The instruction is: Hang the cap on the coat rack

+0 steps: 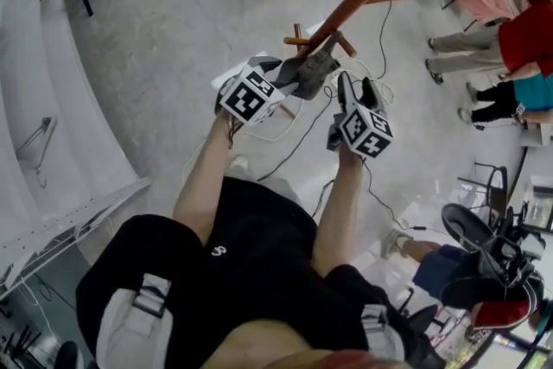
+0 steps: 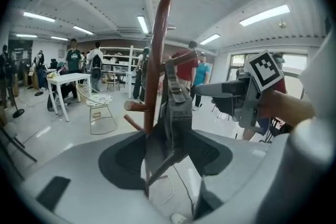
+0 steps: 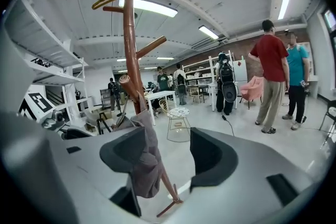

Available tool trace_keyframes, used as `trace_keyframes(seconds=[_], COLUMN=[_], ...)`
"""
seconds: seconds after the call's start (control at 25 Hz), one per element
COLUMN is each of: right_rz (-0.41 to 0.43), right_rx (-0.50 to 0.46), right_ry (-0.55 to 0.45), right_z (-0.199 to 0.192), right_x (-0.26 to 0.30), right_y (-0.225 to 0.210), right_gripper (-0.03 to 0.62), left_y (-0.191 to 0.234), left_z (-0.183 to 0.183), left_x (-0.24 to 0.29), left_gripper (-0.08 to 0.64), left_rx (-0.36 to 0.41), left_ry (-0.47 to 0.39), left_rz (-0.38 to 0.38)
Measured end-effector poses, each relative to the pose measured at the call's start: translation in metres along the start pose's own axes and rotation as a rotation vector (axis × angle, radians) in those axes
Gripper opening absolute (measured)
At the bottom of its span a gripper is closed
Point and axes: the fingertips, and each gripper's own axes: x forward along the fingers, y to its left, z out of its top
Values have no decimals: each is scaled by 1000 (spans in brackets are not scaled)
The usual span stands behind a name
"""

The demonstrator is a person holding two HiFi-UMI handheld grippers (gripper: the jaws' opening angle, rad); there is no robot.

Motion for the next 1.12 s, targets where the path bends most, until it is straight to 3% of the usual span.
trace_keyframes(seconds=[0.12, 0.24, 0.28, 0.32, 0.36, 0.48, 0.56, 0.64, 0.84, 0.92, 1.12], right_rz=[1, 11, 20, 43, 91, 268, 288, 263, 199, 190, 196], right_rx=[24, 35, 39, 44, 50, 71, 53, 4, -34, -44, -39], right_ry=[-22, -53, -68, -85, -104, -175, -185, -170, -187, -202, -222], right_z=[2, 7, 10, 13, 16, 26, 26, 21, 31, 38, 43], right_x=[-2, -2, -3, -5, -8, -18, -19, -19, -29, -33, -34], right_y=[-2, 1, 3, 7, 14, 43, 51, 52, 35, 32, 33], right_gripper=[236, 173, 127, 51, -1, -6, -6, -6, -6, -6, -5], left_y=[11, 13, 12, 6, -5, -43, -48, -45, -14, -12, -16], left_z=[10, 34, 41, 48, 56, 79, 85, 81, 79, 83, 86], left_x=[-15, -28, -32, -37, -43, -65, -69, -62, -54, -56, -58], left_gripper=[230, 195, 149, 42, -2, -2, -2, -2, -2, -2, -2], left_rx=[6, -32, -47, -59, -69, -152, -196, -163, -144, -152, -132], left_ry=[-38, -160, -202, -245, -297, -502, -543, -500, -408, -411, -402], left_rz=[40, 62, 62, 38, -23, -294, -334, -264, 70, 111, 117])
